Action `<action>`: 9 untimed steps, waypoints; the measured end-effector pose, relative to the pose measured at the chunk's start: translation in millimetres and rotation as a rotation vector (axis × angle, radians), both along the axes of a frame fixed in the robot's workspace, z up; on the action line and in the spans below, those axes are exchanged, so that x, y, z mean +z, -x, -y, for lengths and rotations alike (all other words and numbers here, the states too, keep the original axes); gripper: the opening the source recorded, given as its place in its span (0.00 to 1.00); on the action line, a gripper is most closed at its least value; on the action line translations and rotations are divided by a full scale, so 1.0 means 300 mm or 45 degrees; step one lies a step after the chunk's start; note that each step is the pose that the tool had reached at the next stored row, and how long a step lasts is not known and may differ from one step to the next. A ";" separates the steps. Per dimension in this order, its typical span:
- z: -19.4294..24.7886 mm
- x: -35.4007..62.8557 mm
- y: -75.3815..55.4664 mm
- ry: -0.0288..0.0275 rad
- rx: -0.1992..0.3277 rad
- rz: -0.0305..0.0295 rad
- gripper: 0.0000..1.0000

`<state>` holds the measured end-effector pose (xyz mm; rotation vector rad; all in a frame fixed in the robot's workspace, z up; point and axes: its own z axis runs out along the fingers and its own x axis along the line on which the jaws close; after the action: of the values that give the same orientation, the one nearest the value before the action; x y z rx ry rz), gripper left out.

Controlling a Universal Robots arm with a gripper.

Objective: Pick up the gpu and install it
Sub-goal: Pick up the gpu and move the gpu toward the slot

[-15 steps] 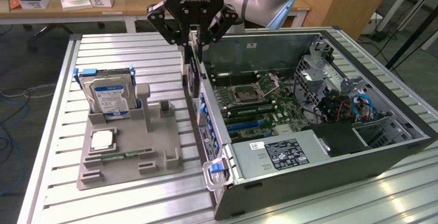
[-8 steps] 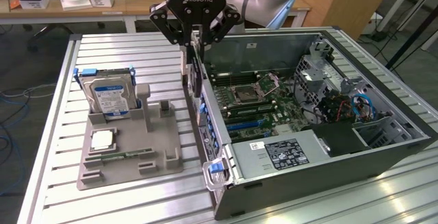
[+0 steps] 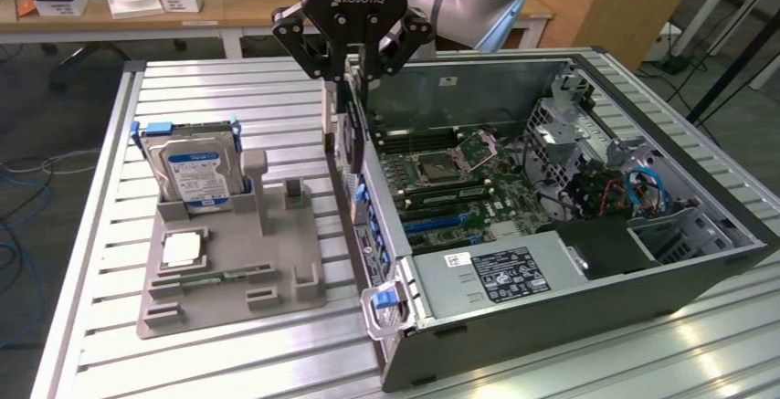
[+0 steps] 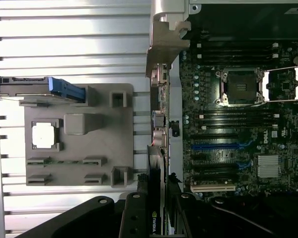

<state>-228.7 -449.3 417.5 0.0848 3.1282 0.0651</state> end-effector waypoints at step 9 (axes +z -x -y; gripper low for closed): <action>0.000 0.000 -0.013 0.0000 0.000 0.0000 0.26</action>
<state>-224.9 -449.3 417.5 0.0848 3.1282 0.0651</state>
